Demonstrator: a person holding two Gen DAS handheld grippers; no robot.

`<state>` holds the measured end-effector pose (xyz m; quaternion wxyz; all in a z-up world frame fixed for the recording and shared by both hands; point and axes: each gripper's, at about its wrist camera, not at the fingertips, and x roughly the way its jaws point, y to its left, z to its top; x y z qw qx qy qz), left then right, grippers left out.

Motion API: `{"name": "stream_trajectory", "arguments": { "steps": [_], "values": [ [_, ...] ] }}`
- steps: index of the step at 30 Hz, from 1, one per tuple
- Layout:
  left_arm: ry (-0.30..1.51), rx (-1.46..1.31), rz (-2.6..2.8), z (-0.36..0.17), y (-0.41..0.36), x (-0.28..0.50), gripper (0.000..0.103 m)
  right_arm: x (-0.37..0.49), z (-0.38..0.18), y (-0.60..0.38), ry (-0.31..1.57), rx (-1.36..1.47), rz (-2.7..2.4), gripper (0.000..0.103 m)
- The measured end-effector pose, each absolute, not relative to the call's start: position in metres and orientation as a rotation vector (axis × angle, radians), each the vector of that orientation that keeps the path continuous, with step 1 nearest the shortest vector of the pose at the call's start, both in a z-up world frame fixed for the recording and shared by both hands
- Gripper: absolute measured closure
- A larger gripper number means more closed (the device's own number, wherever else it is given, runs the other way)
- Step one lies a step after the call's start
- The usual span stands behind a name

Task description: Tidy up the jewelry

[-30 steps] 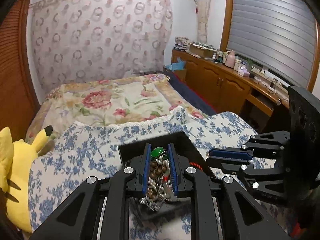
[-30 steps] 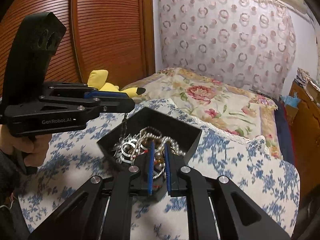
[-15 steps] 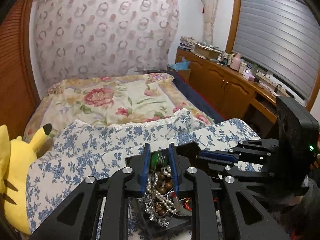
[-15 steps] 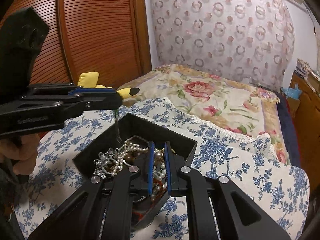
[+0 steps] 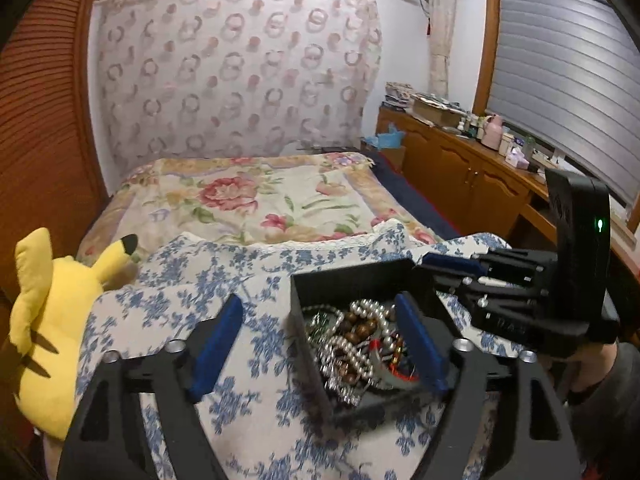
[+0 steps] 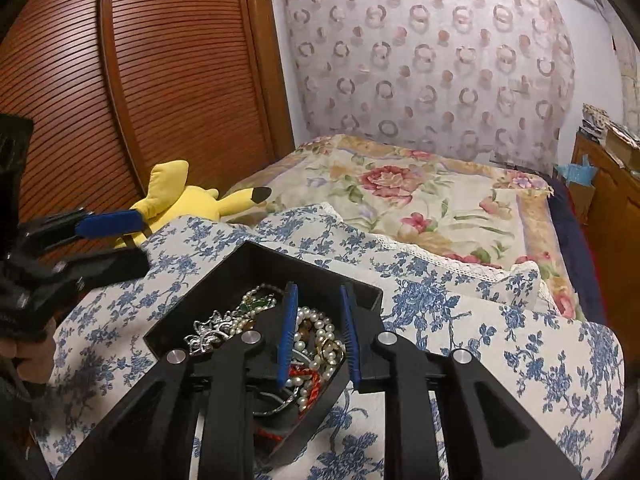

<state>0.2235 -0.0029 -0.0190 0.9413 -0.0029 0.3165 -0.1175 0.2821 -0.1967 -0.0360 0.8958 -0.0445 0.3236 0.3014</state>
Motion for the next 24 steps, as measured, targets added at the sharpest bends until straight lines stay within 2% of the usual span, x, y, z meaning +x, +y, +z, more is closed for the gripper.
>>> {"name": "stream_trajectory", "arguments": {
  "steps": [4,6,10,13,16,18,21,24],
  "values": [
    [0.645,-0.009,-0.226,-0.02,0.001,0.205,0.013,0.269,-0.029,-0.2,0.657,-0.086,0.604,0.075],
    [0.645,-0.007,-0.21,-0.021,0.003,0.194,0.009,0.257,-0.025,-0.206,0.642,-0.077,0.584,0.06],
    [0.662,-0.01,-0.182,-0.024,0.006,0.174,0.008,0.235,-0.019,-0.216,0.628,-0.051,0.548,0.054],
    [0.671,-0.011,-0.159,-0.028,0.007,0.159,0.008,0.212,-0.018,-0.223,0.613,-0.044,0.508,0.043],
    [0.659,0.012,-0.132,-0.032,0.005,0.141,0.008,0.192,-0.02,-0.227,0.604,-0.035,0.485,0.03],
    [0.649,0.023,-0.12,-0.032,0.003,0.128,0.008,0.176,-0.02,-0.23,0.594,-0.033,0.455,0.015],
    [0.639,0.015,-0.104,-0.03,0.006,0.115,0.008,0.15,-0.018,-0.233,0.564,-0.034,0.403,0.005],
    [0.624,-0.002,-0.097,-0.026,0.005,0.1,0.008,0.13,-0.014,-0.238,0.54,-0.02,0.383,0.002]
  ]
}}
